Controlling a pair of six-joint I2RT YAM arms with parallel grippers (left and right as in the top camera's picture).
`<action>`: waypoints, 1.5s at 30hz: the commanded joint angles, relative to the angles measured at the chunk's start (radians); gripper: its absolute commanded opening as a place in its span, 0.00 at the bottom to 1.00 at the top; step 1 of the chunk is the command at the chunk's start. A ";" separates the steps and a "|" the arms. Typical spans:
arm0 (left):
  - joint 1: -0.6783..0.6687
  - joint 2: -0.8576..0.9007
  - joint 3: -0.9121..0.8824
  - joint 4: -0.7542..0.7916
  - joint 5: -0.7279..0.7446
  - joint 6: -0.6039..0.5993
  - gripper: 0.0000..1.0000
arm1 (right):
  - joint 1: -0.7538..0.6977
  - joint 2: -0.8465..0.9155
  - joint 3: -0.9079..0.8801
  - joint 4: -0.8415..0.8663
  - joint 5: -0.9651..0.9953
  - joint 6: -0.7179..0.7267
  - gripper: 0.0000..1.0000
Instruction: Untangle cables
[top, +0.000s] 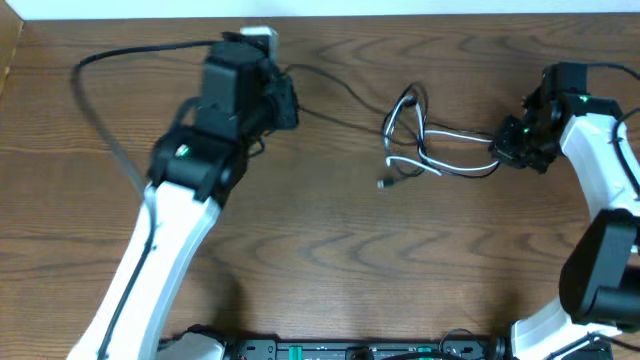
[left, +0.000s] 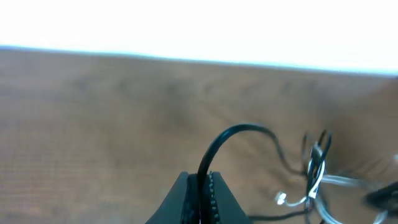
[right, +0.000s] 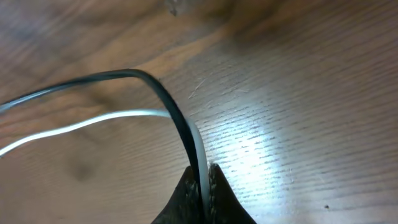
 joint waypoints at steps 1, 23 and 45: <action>0.008 -0.097 0.031 0.058 0.005 0.013 0.07 | -0.004 0.056 0.003 0.007 0.027 -0.022 0.01; -0.019 -0.005 0.024 0.105 0.245 -0.069 0.08 | -0.002 0.141 0.019 0.079 -0.293 -0.225 0.63; -0.175 0.543 0.024 0.093 0.314 -0.116 0.31 | -0.013 -0.131 0.060 -0.036 -0.173 -0.266 0.99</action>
